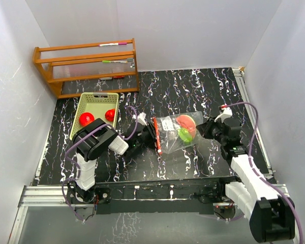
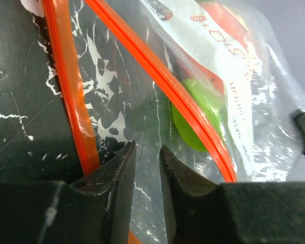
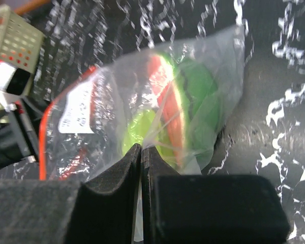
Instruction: Open the zip-top bag and remove the fake food
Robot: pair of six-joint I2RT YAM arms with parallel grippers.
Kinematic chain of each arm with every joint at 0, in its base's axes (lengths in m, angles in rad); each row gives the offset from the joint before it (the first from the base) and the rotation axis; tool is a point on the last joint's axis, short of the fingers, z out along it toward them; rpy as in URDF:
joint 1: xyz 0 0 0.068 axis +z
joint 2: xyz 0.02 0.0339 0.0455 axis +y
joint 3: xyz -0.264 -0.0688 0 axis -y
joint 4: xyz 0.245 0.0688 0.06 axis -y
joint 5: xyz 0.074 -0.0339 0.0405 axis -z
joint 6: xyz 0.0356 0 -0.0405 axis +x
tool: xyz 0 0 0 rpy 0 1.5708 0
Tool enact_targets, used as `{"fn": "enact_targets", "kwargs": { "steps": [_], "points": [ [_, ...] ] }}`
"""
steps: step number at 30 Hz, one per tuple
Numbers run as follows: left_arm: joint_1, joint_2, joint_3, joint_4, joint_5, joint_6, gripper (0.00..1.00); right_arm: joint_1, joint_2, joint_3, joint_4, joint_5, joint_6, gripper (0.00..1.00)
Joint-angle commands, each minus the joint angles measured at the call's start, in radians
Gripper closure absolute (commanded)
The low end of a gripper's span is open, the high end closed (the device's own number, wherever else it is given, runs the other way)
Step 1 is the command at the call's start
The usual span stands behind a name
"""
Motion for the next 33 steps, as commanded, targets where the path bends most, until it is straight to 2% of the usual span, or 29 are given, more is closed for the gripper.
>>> {"fn": "enact_targets", "kwargs": {
  "steps": [1, 4, 8, 13, 19, 24, 29, 33],
  "points": [
    [-0.003, 0.015, 0.02, 0.072, 0.029, -0.033, 0.72, 0.002, -0.183, -0.005, 0.104, -0.029, -0.036, 0.92],
    [-0.004, 0.036, 0.027, 0.088, 0.039, -0.039, 0.67, 0.001, -0.235, -0.002, 0.121, -0.07, -0.076, 0.92],
    [-0.011, 0.054, 0.044, 0.081, 0.047, -0.029, 0.62, 0.008, -0.169, 0.029, 0.079, -0.154, -0.125, 0.92],
    [-0.018, 0.058, 0.047, 0.075, 0.043, -0.015, 0.57, 0.027, -0.149, 0.016, 0.086, -0.172, -0.131, 0.92],
    [-0.017, 0.064, 0.044, 0.094, 0.053, -0.023, 0.29, 0.073, -0.154, 0.058, 0.063, -0.152, -0.149, 0.92],
    [-0.017, 0.074, 0.044, 0.114, 0.057, -0.033, 0.19, 0.243, -0.173, 0.093, 0.032, 0.02, -0.188, 0.92],
    [-0.019, 0.092, 0.059, 0.098, 0.053, -0.046, 0.16, 0.282, -0.127, 0.073, 0.03, 0.059, -0.19, 0.92],
    [-0.022, 0.105, 0.079, 0.078, 0.028, -0.047, 0.2, 0.308, -0.125, 0.068, 0.038, 0.074, -0.192, 0.92]
  ]
}}
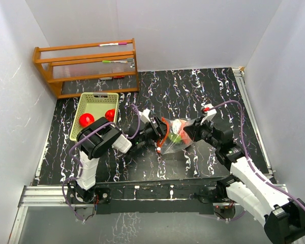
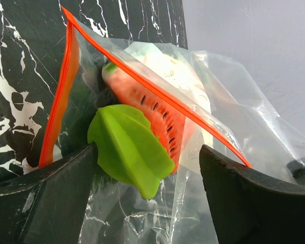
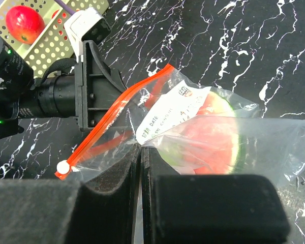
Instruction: Open the zip-top bag and remove the fake food
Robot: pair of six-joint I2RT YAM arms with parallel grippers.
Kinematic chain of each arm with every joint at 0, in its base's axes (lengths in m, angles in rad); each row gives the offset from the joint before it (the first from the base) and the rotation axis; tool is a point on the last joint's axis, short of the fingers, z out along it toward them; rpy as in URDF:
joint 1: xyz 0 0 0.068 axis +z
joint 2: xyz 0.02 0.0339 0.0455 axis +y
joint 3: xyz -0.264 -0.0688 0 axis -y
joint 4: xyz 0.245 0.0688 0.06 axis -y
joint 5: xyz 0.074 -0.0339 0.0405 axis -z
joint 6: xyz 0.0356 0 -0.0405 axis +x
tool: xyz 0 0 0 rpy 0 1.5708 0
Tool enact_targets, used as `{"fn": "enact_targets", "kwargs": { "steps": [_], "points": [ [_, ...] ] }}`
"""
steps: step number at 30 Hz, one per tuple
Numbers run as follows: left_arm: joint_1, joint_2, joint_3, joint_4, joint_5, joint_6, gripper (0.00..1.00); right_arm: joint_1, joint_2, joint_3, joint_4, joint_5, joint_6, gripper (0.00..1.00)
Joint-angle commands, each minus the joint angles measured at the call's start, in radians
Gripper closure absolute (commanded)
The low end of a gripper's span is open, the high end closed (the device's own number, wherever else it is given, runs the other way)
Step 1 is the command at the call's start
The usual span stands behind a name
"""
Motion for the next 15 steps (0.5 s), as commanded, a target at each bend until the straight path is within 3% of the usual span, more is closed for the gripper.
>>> {"fn": "enact_targets", "kwargs": {
  "steps": [1, 11, 15],
  "points": [
    [-0.01, 0.048, 0.026, -0.092, -0.033, 0.013, 0.21, 0.029, -0.001, 0.026, 0.033, 0.048, -0.024, 0.92],
    [-0.052, 0.102, 0.174, -0.344, -0.074, 0.042, 0.24, 0.069, 0.02, 0.025, 0.025, 0.077, -0.032, 0.92],
    [-0.066, 0.115, 0.203, -0.399, -0.085, 0.065, 0.32, 0.072, 0.019, 0.016, 0.032, 0.087, -0.029, 0.92]
  ]
}}
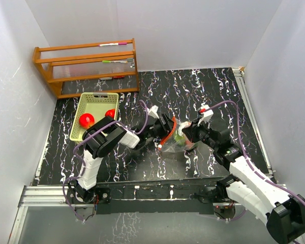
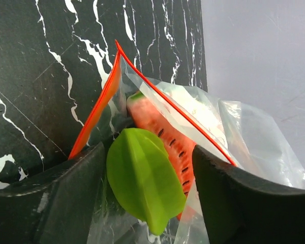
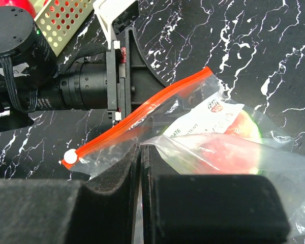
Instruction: Open the zip-top bag and remove the fake food
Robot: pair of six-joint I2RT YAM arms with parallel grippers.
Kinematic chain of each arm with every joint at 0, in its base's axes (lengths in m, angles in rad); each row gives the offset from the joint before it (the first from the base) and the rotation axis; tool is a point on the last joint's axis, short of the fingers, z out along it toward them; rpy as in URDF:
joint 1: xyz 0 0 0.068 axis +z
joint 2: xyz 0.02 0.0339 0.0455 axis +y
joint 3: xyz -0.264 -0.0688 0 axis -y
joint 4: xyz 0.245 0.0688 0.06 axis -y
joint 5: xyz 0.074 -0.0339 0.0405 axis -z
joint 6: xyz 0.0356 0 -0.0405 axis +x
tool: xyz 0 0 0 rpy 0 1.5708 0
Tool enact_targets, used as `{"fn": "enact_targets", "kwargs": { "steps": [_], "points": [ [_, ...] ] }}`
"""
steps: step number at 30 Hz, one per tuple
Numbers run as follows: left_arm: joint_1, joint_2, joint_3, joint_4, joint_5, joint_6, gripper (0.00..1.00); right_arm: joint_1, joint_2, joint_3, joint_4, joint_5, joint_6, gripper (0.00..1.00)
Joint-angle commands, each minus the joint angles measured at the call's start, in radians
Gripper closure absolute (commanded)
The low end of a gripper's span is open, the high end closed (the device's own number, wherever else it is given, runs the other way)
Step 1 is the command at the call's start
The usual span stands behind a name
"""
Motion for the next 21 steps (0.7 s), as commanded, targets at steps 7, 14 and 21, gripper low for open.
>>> {"fn": "enact_targets", "kwargs": {
  "steps": [7, 14, 21],
  "points": [
    [-0.048, 0.075, 0.048, -0.265, -0.011, 0.068, 0.51, 0.01, 0.006, 0.006, 0.066, 0.034, 0.003, 0.92],
    [-0.05, 0.033, -0.008, -0.259, -0.011, 0.058, 0.76, 0.01, 0.047, 0.004, 0.101, 0.026, 0.02, 0.92],
    [-0.05, 0.007, -0.026, -0.256, -0.007, 0.064, 0.86, 0.01, 0.023, -0.024, 0.09, 0.037, 0.027, 0.92]
  ]
}}
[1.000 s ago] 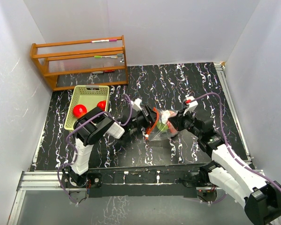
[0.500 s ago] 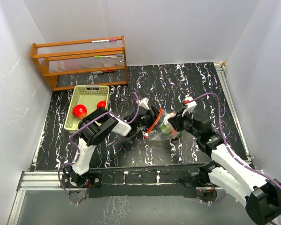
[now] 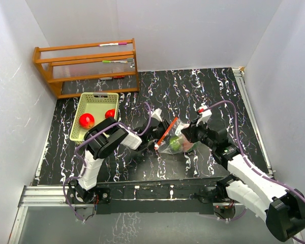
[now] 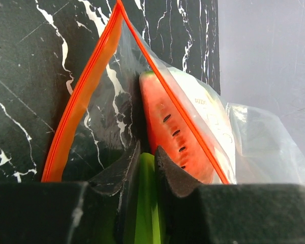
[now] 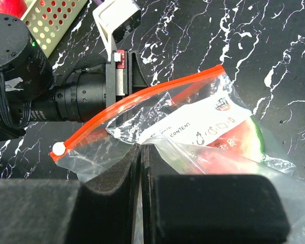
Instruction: Open the zip-top bag and remove the fake food
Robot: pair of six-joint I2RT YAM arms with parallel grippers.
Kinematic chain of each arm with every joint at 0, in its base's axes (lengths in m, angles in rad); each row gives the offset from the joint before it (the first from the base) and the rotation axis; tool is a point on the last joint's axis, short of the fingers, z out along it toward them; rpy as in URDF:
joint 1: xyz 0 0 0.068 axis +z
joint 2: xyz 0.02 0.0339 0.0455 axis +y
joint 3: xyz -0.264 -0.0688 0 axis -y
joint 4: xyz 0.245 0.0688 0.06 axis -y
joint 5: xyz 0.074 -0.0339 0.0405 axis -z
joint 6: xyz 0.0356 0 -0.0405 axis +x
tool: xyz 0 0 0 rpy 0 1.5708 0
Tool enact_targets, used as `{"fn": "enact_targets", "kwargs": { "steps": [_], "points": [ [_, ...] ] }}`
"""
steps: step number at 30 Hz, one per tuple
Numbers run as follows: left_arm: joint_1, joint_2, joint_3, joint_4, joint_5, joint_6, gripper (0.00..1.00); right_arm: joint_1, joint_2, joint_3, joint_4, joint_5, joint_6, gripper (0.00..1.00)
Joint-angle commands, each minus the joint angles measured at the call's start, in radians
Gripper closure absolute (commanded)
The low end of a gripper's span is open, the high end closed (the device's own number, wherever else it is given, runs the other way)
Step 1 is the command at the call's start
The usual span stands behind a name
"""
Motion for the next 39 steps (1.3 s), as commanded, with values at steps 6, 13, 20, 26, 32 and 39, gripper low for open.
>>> {"fn": "enact_targets", "kwargs": {
  "steps": [6, 13, 20, 26, 32, 39],
  "points": [
    [0.002, -0.058, -0.071, -0.183, -0.004, 0.07, 1.0, 0.007, -0.059, -0.013, 0.031, 0.055, 0.019, 0.92],
    [0.03, -0.106, -0.123, -0.107, 0.033, 0.06, 1.0, 0.007, -0.058, -0.011, 0.013, 0.087, 0.031, 0.92],
    [0.054, -0.173, -0.174, -0.056, 0.06, 0.088, 0.81, 0.007, -0.064, -0.012, 0.008, 0.102, 0.036, 0.92],
    [0.052, -0.174, -0.187, 0.023, 0.125, 0.114, 0.45, 0.006, -0.051, 0.007, 0.008, 0.095, 0.034, 0.92],
    [0.051, -0.111, -0.213, 0.196, 0.203, 0.061, 0.4, 0.005, -0.006, 0.133, -0.013, 0.102, -0.003, 0.92],
    [0.046, -0.074, -0.212, 0.265, 0.234, 0.046, 0.29, 0.007, 0.041, 0.172, -0.004, 0.083, -0.003, 0.92]
  ]
}}
